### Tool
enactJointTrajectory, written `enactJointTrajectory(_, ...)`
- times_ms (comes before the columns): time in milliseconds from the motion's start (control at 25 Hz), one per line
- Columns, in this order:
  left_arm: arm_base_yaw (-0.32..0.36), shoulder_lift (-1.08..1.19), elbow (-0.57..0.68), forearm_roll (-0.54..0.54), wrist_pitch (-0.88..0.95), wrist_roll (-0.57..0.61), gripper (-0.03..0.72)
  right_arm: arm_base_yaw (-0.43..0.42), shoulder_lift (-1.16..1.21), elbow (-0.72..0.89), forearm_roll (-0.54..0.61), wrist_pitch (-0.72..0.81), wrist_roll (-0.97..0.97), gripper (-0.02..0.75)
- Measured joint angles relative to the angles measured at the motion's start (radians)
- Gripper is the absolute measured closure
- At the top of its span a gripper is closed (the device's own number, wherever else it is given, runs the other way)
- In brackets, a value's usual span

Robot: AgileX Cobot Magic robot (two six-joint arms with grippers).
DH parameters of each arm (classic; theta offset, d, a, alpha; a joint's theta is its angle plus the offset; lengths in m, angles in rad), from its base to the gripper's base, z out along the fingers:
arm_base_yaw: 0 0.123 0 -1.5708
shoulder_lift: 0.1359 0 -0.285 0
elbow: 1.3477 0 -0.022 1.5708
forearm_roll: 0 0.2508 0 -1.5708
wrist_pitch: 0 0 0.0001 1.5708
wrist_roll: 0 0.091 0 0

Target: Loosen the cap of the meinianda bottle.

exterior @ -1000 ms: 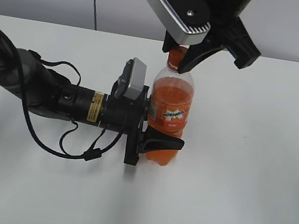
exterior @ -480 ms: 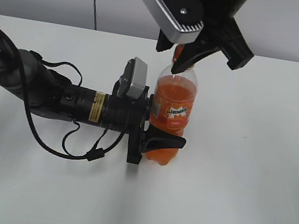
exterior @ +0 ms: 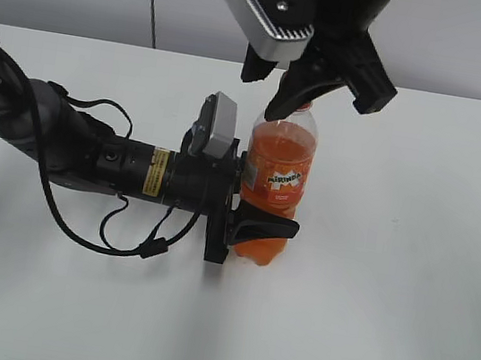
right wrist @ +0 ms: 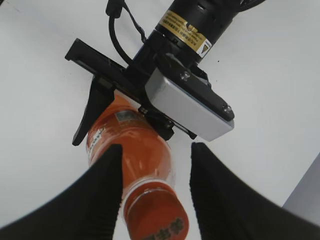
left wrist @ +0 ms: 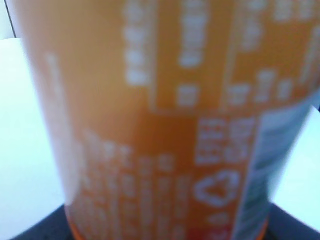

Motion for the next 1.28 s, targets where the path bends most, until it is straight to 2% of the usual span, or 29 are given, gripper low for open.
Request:
enactJointTrajectory(240,0.0,0.0,0.0,0.0,0.0,0.0,0.304,0.0,0.0,-0.02,0.076,0.0,0.122,0.402)
enactJointTrajectory(520,0.0,0.0,0.0,0.001,0.0,0.0,0.304,0.0,0.0,-0.048,0.123,-0.001,0.386,0.402)
enactJointTrajectory(880,0.0,0.0,0.0,0.004,0.004,-0.001,0.304,0.0,0.0,-0.048,0.107,-0.001,0.825,0.402)
enactJointTrajectory(1120,0.0,0.0,0.0,0.004,0.005,-0.001,0.304,0.0,-0.004,-0.053,0.01,0.0,1.14,0.402)
enactJointTrajectory(1280,0.0,0.0,0.0,0.005,0.006,-0.001,0.304,0.0,-0.006,-0.112,-0.011,0.0,1.326,0.402)
